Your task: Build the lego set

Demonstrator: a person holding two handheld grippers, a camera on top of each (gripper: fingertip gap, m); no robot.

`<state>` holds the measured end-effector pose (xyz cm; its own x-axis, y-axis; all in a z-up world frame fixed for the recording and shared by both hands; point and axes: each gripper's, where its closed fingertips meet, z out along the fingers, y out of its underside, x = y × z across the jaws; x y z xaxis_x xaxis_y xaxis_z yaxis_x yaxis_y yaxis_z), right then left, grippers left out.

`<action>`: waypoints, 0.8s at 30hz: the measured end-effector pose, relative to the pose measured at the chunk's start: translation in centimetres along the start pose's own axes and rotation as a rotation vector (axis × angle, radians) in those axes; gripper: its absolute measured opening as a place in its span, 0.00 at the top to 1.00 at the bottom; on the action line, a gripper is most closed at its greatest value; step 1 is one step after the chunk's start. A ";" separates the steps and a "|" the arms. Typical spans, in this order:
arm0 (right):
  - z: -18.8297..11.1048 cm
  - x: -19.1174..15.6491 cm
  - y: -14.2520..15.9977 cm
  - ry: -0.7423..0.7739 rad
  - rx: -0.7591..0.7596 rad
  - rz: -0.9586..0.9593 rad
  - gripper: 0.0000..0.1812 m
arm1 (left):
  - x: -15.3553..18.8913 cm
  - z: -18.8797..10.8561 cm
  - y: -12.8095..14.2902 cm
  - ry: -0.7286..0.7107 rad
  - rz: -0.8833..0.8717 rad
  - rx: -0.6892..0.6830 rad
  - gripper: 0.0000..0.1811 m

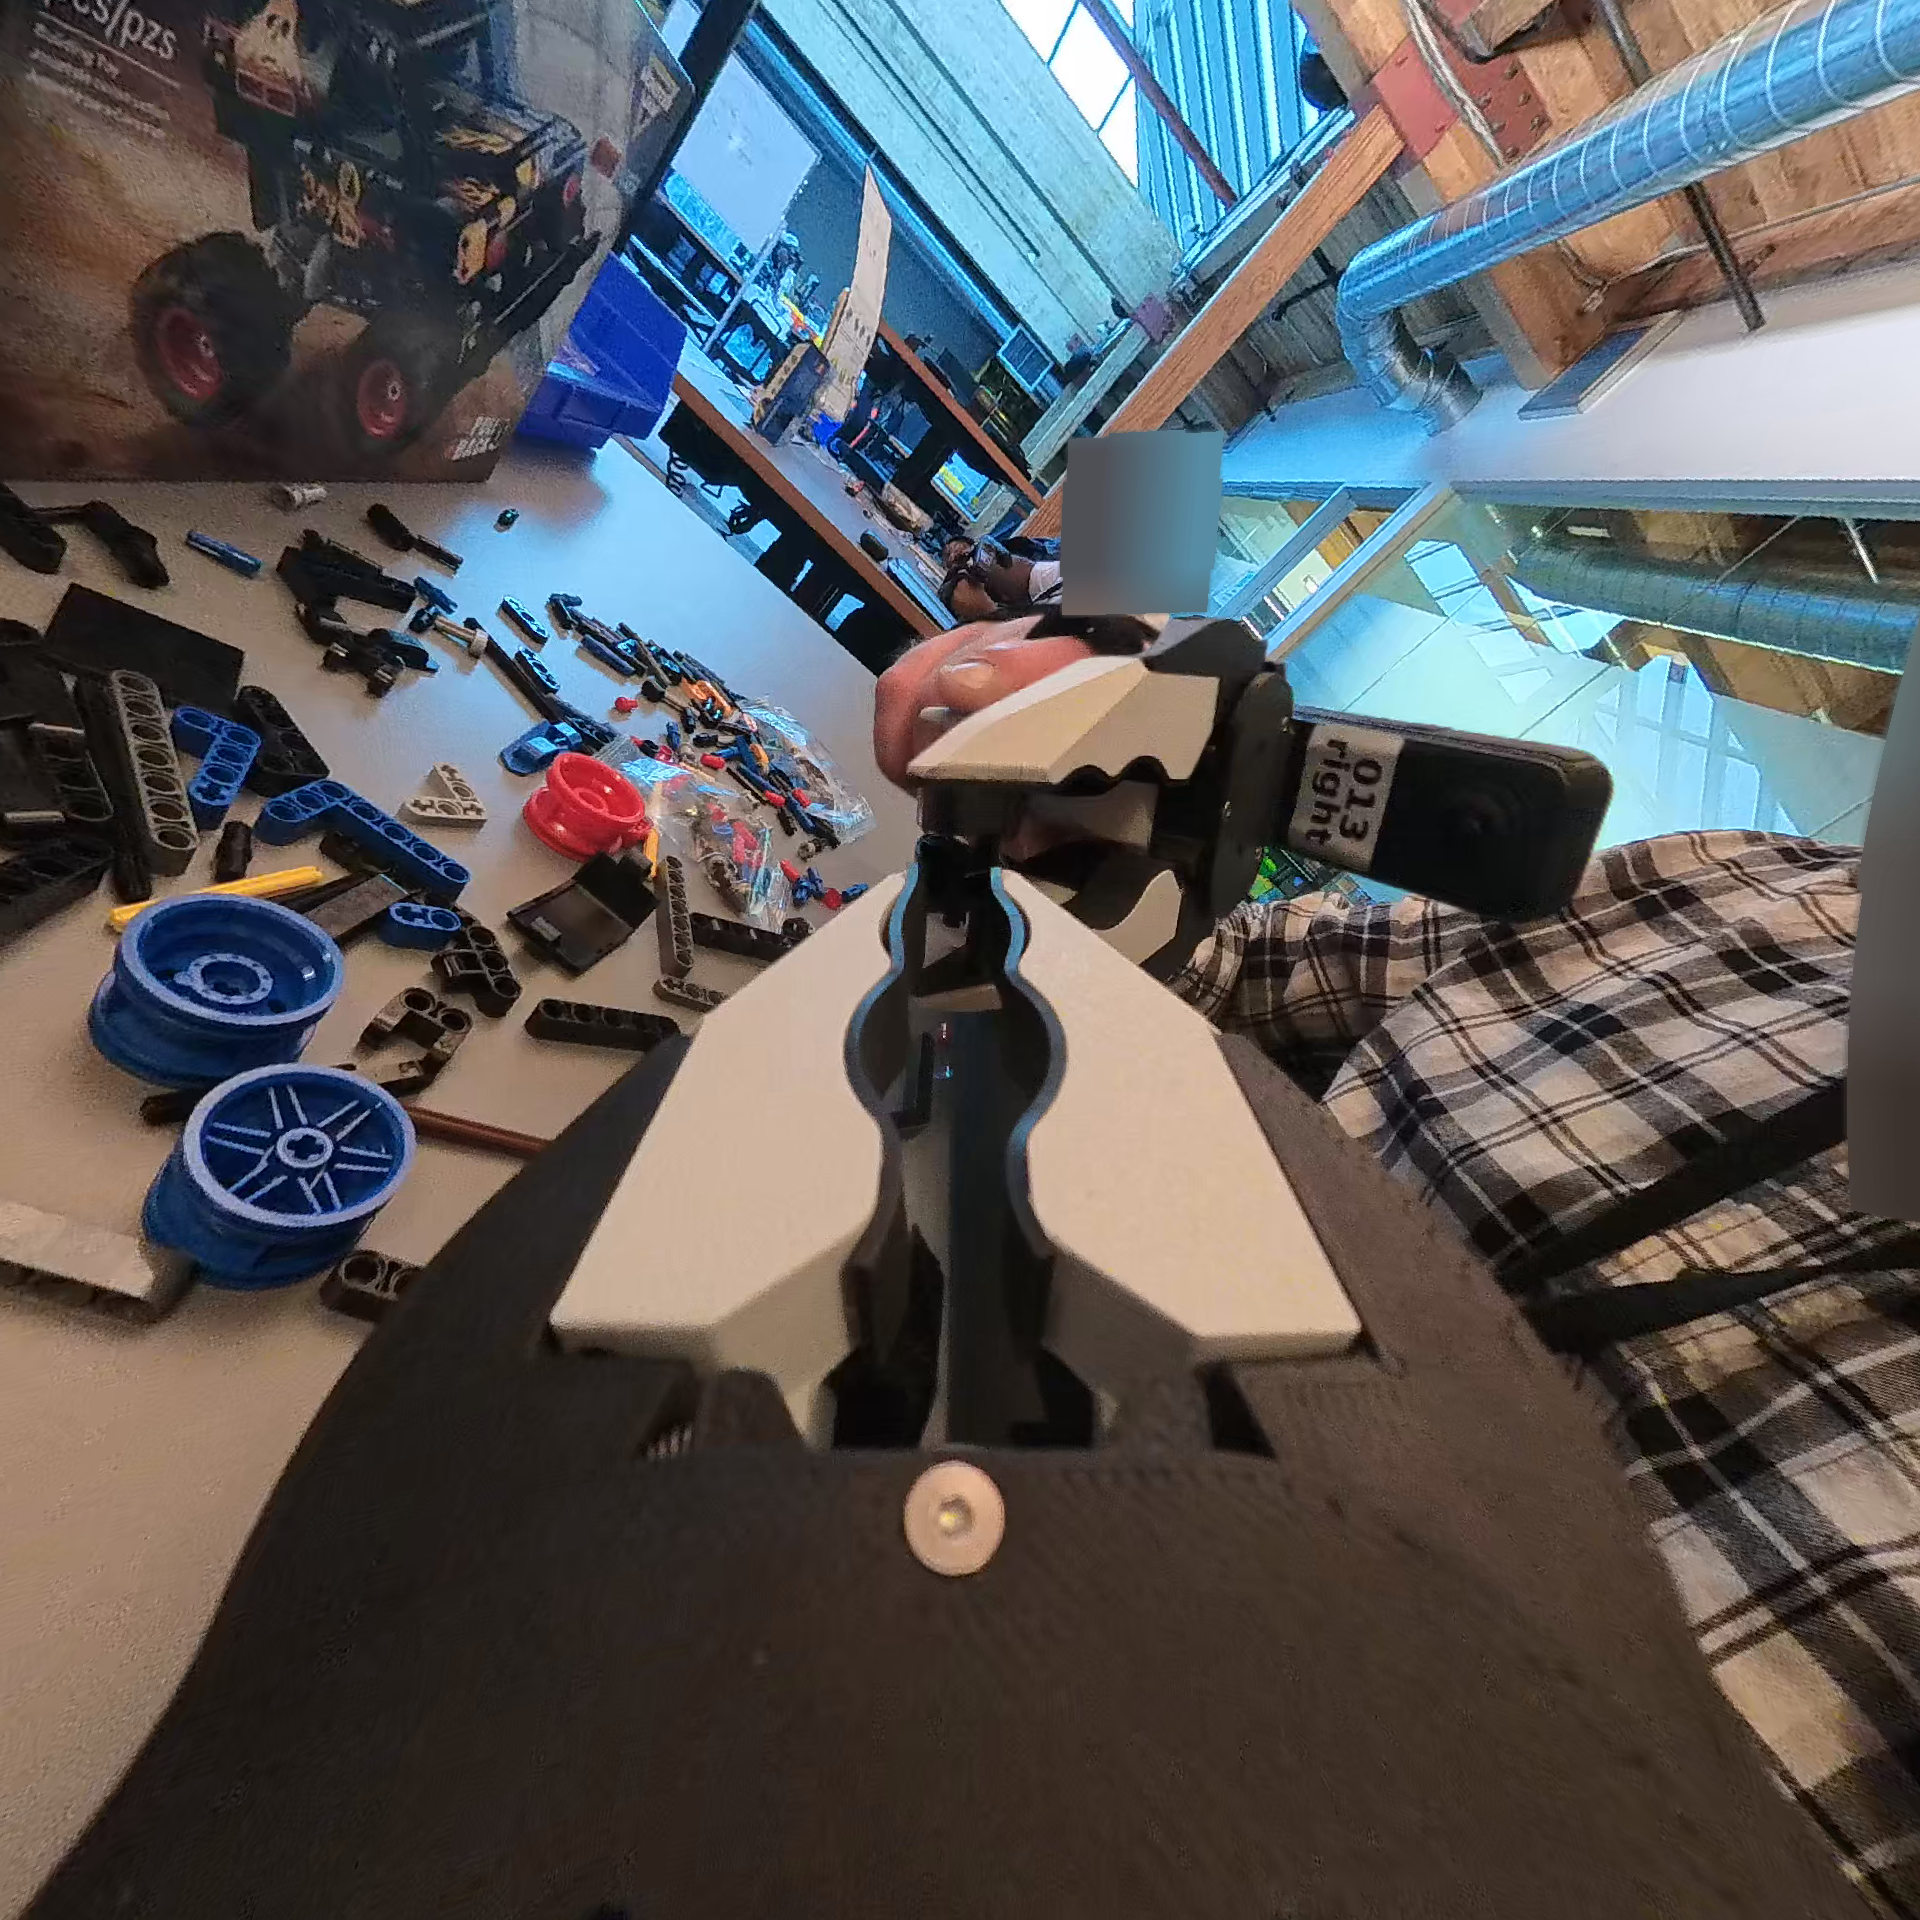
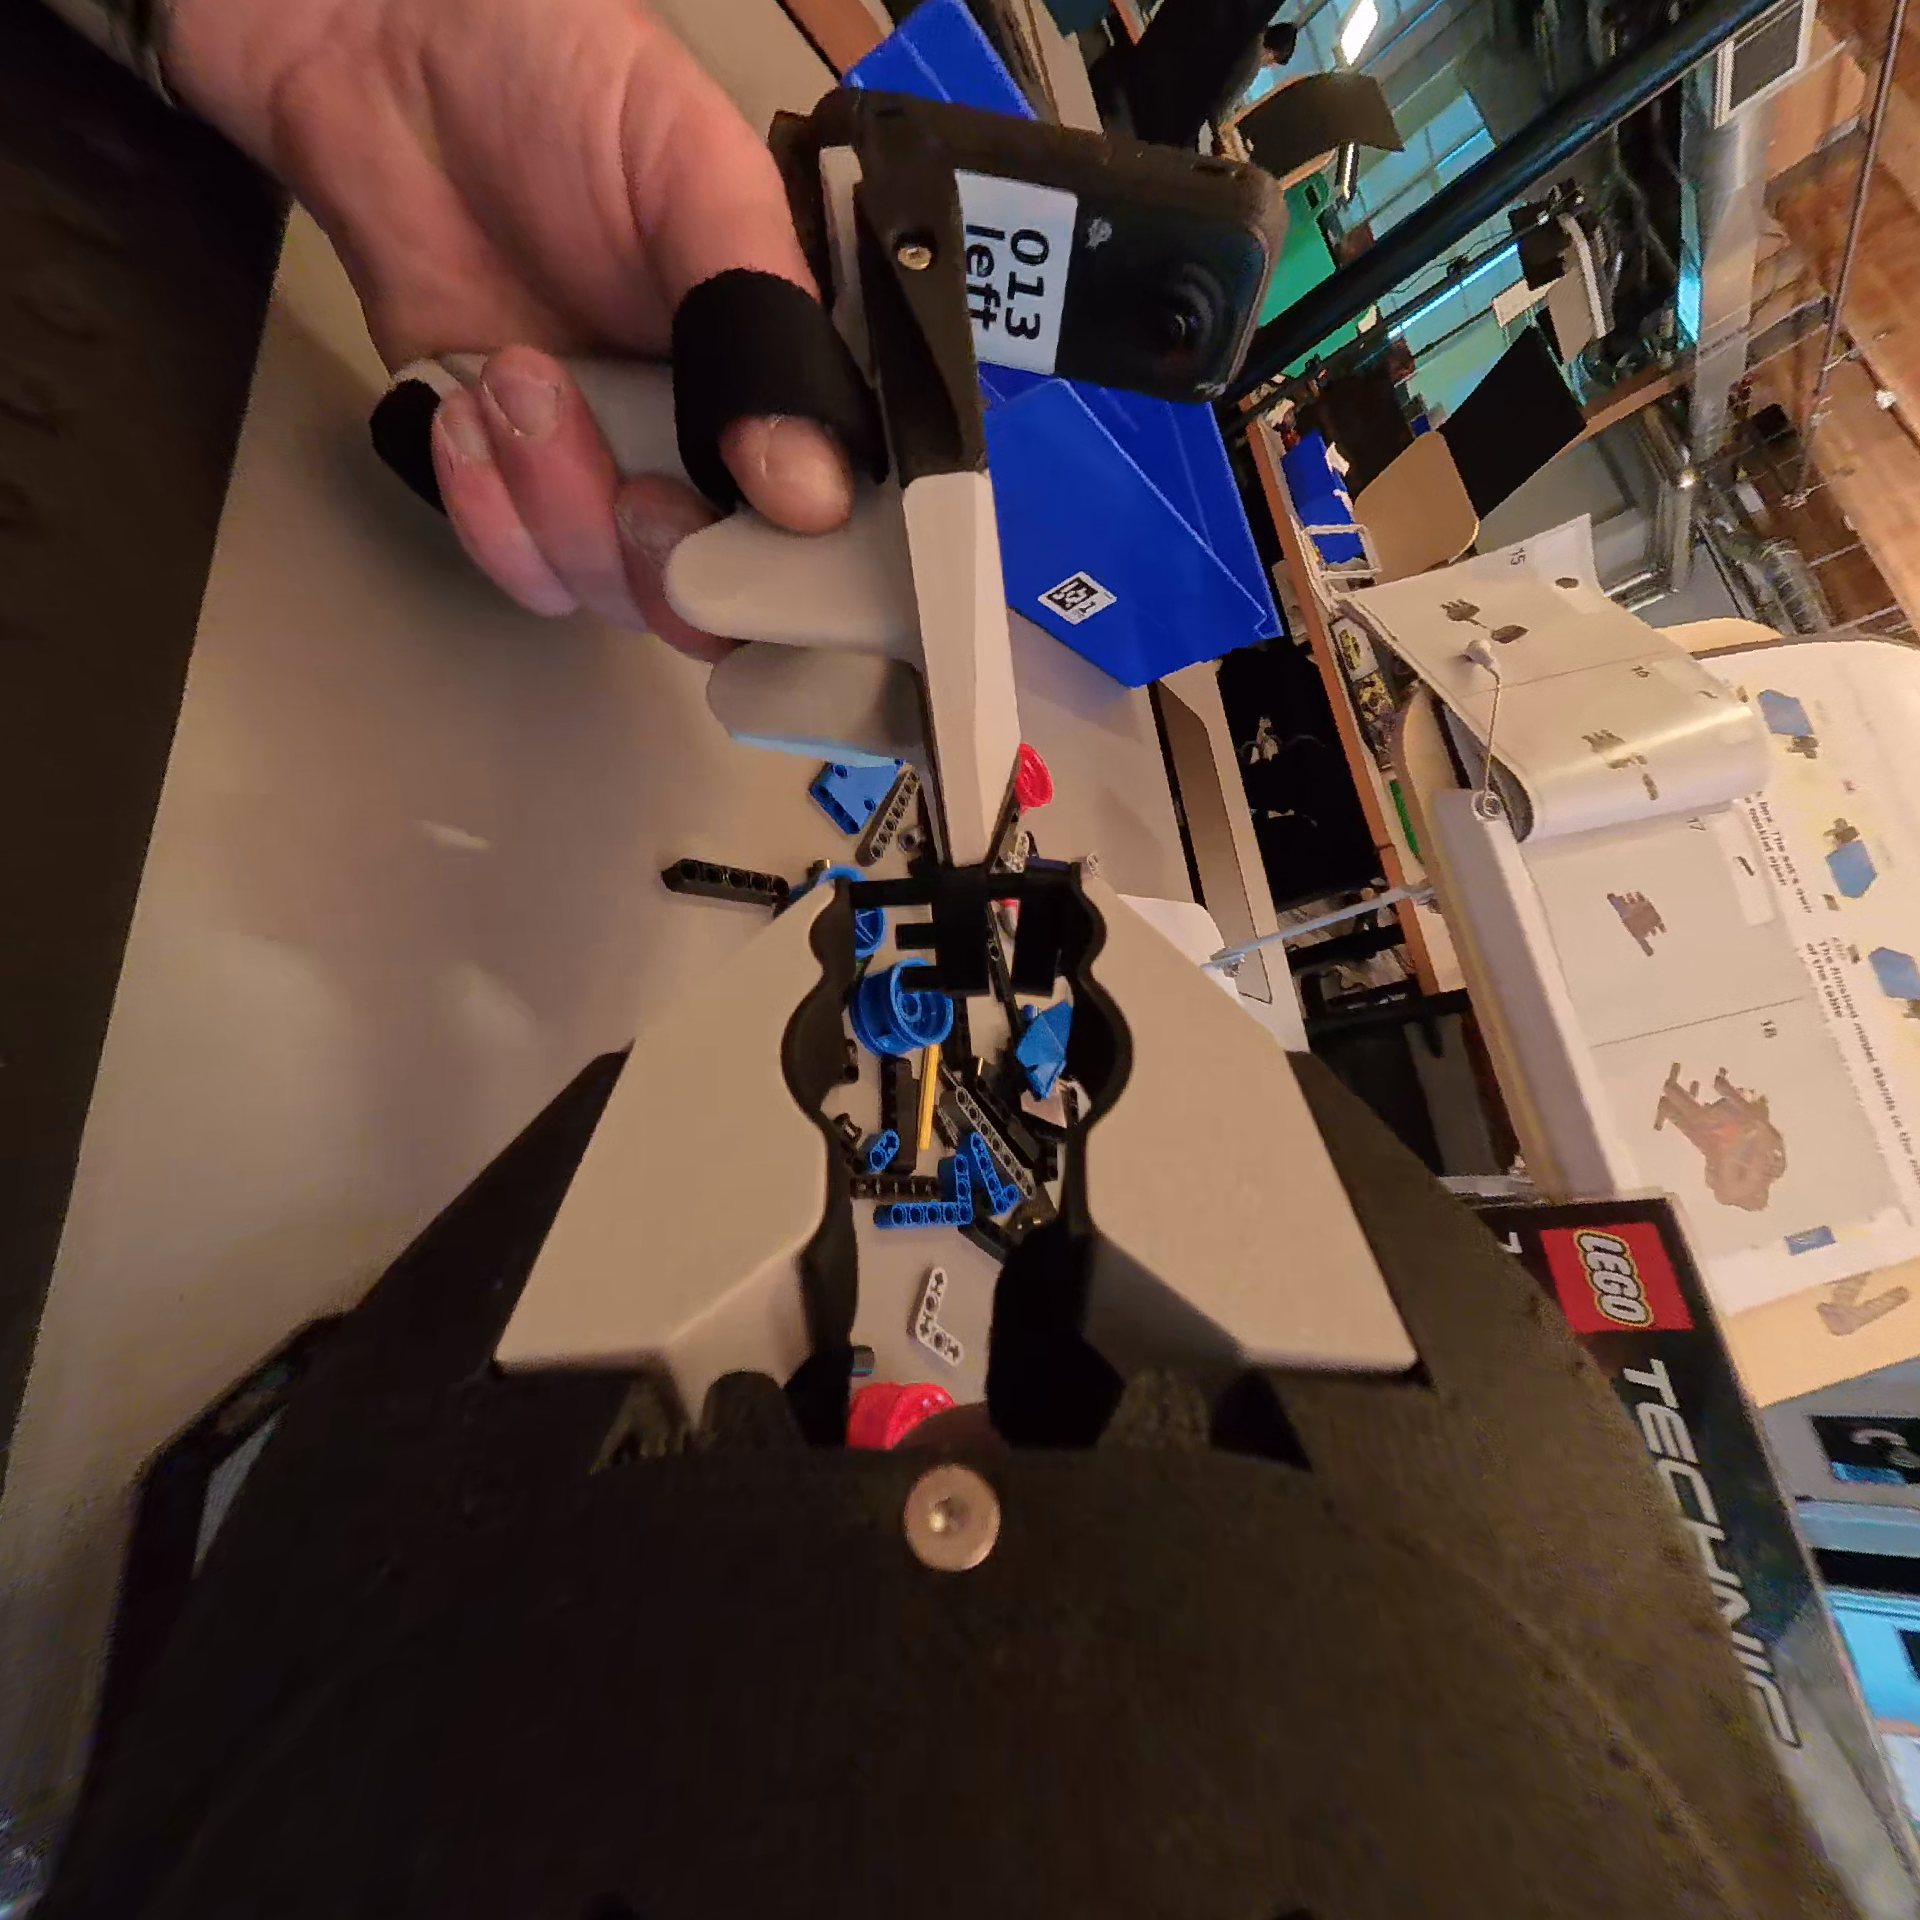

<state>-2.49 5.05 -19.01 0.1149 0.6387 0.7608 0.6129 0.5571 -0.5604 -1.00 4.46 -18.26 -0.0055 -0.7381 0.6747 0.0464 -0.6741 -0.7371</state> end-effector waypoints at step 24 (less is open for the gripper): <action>0.6 -0.1 1.2 -0.007 -0.026 0.060 0.85 | 0.0 1.9 1.5 -0.017 0.039 -0.071 1.00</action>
<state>-2.18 5.96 -19.99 0.1467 0.6744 0.7237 0.6253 0.5036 -0.5961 0.92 3.51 -19.30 0.0119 -0.7634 0.6458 -0.0249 -0.6459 -0.7630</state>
